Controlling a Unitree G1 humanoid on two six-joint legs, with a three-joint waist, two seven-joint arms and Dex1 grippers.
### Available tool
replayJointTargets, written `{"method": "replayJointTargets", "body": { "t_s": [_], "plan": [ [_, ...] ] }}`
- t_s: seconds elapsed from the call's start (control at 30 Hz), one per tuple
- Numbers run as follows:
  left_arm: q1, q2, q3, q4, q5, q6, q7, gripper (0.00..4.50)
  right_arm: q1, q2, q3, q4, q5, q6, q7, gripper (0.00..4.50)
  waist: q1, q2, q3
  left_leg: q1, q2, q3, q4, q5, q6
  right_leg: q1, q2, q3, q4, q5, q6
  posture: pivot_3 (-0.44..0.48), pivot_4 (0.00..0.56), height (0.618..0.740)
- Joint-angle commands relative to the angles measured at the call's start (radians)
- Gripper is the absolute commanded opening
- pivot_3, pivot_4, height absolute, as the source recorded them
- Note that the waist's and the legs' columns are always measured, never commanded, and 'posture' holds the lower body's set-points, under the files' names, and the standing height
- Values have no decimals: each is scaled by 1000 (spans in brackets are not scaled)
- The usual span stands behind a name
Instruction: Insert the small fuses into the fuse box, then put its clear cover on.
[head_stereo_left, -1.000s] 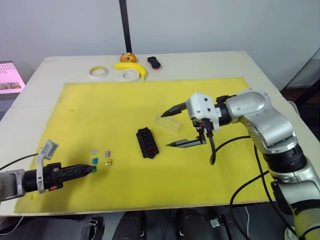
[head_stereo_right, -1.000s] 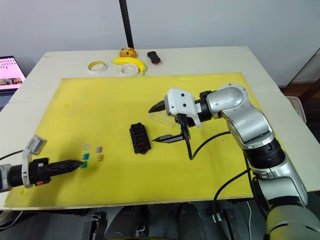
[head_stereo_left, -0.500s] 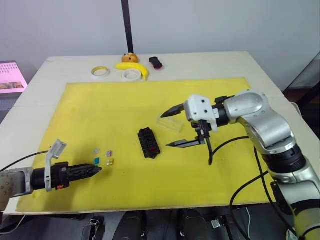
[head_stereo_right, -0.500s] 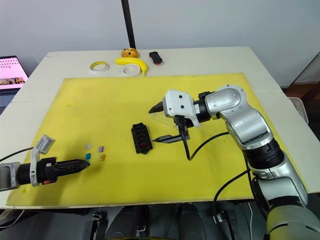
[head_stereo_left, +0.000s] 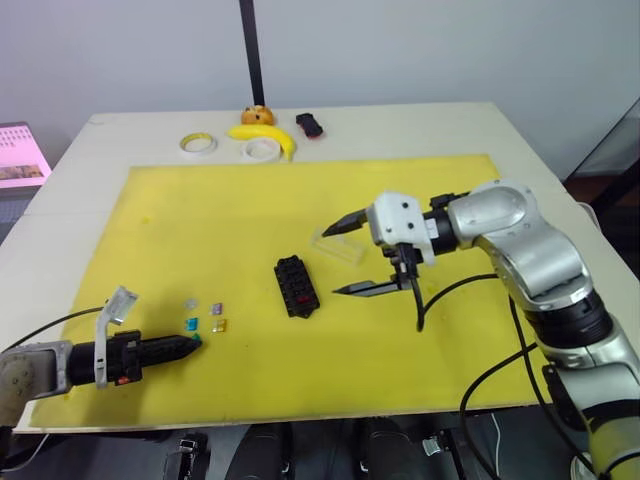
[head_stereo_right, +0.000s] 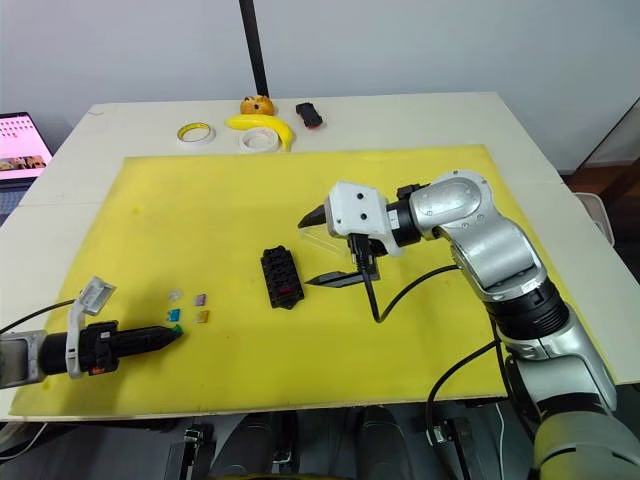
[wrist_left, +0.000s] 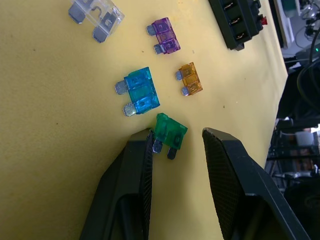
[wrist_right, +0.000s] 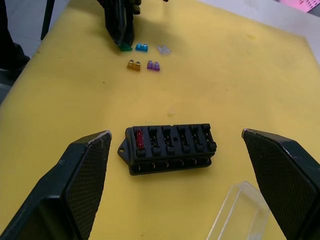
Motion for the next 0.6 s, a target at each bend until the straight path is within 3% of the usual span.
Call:
{"method": "replayJointTargets", "body": {
  "t_s": [0.03,0.1,0.17,0.6],
  "plan": [
    [16,-12,-9,17,-15,21,-4,1659,-3,-9,-4,-32,-6,-16,-4,4500,-1,0,0,0,0,0,0,0,0,0,0,0,0,0,0,0,150,740],
    [13,-17,10,29,-26,29,4,1659,-1,-9,-2,-33,-7,-18,-5,4500,-2,0,0,0,0,0,0,0,0,0,0,0,0,0,0,0,150,740],
    [8,-19,26,44,-37,38,8,1123,-1,-9,0,-33,-7,-19,-5,4500,-2,0,0,0,0,0,0,0,0,0,0,1,0,0,0,0,150,740],
    [15,-33,50,50,-55,59,25,1123,6,-7,6,-34,-14,-22,-1,4500,-3,0,0,0,0,0,0,0,0,-1,0,1,0,0,0,0,150,740]
  ]
}}
